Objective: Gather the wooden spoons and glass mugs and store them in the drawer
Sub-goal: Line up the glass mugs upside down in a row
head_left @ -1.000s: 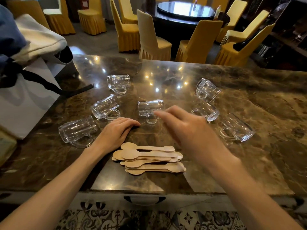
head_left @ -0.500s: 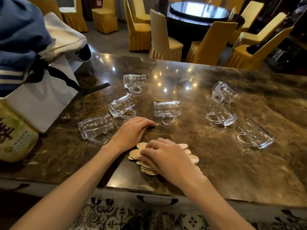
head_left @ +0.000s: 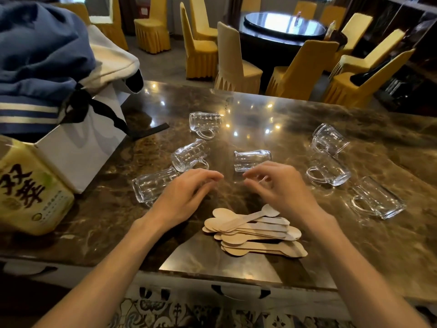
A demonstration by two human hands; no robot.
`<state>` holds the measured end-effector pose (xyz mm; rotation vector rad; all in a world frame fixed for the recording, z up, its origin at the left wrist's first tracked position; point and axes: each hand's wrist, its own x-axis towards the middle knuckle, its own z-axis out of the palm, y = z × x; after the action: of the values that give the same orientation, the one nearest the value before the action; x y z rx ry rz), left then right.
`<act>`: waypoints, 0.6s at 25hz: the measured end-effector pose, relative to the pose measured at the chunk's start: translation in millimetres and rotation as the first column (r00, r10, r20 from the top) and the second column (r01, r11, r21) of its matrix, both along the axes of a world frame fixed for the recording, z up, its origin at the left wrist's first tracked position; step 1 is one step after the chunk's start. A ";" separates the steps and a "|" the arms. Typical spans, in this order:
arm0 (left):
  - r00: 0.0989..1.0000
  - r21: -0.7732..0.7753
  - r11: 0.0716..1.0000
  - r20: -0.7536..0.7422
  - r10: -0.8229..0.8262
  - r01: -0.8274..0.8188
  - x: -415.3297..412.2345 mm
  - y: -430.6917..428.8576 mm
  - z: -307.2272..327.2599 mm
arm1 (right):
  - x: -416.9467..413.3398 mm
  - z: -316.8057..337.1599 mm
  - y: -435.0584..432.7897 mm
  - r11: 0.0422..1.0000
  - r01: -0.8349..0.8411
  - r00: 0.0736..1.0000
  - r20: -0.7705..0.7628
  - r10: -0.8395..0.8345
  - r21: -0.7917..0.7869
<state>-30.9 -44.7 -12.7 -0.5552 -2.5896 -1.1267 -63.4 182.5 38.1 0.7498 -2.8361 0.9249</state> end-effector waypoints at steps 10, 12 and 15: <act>0.922 0.048 0.922 0.078 0.380 -0.384 34.1 -87.1 -1.5 | -70.3 -17.1 20.8 0.958 0.242 0.893 0.421 -0.158 -0.155; 0.901 0.033 0.911 0.169 0.400 -0.410 40.7 -96.8 -9.7 | -74.3 -23.8 12.6 0.953 0.239 0.864 0.488 -0.121 -0.188; 0.891 0.027 0.912 0.227 0.394 -0.410 49.4 -106.2 -16.6 | -77.3 -28.9 1.9 0.940 0.243 0.850 0.520 -0.087 -0.240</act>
<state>18.5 -150.9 -29.3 0.1342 -2.6511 -1.1805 -140.6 184.4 9.2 0.2376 -2.9847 1.6815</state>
